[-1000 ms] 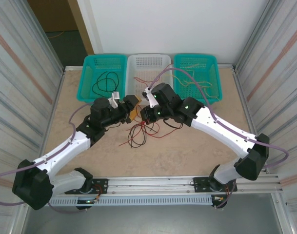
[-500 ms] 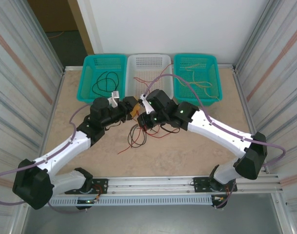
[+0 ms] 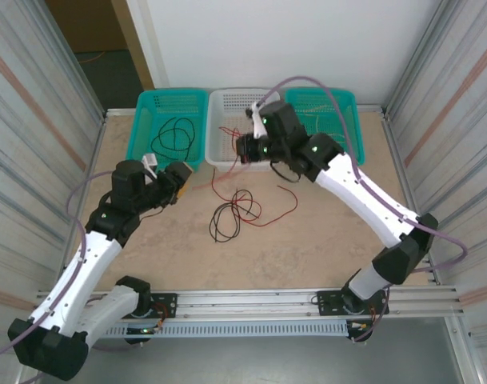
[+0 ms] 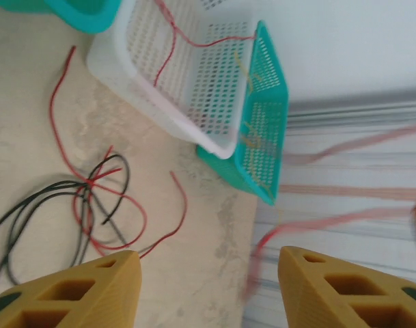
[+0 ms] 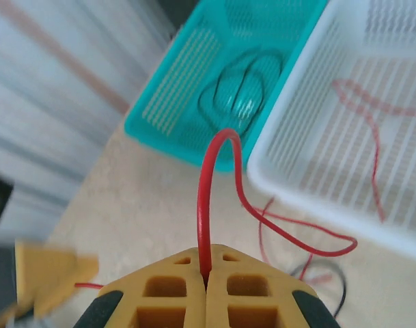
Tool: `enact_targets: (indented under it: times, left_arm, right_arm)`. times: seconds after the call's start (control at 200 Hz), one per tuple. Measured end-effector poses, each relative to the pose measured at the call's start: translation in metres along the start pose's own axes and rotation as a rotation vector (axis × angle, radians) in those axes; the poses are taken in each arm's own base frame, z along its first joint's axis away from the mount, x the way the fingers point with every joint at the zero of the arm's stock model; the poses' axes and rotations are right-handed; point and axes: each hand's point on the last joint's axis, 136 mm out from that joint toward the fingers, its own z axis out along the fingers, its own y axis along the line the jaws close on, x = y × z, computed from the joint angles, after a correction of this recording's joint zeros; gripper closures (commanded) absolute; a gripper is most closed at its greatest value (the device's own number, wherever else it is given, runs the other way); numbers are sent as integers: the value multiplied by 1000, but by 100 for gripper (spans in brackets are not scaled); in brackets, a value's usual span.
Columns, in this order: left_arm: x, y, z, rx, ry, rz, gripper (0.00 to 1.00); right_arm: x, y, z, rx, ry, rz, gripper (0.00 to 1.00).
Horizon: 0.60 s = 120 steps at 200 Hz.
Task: Untangle the cables
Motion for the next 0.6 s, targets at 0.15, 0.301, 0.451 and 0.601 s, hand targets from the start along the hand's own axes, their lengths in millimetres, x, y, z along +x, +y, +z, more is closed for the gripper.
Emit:
enact_targets:
  times: [0.15,0.301,0.451,0.601]
  left_arm:
    - [16,35,10,-87,60,1,37]
    - [24,54,14,-142,90,-2,35]
    - [26,57,14,-154,98,9,35]
    - [29,65,12,-187,113,13,36]
  right_arm:
    - [-53,-36,45,49,-70,38,70]
    - [-61,-86,100,132,-40,63,50]
    - [-32,-116,117,196,55,91,48]
    - [7,-115,103,211,123,89,48]
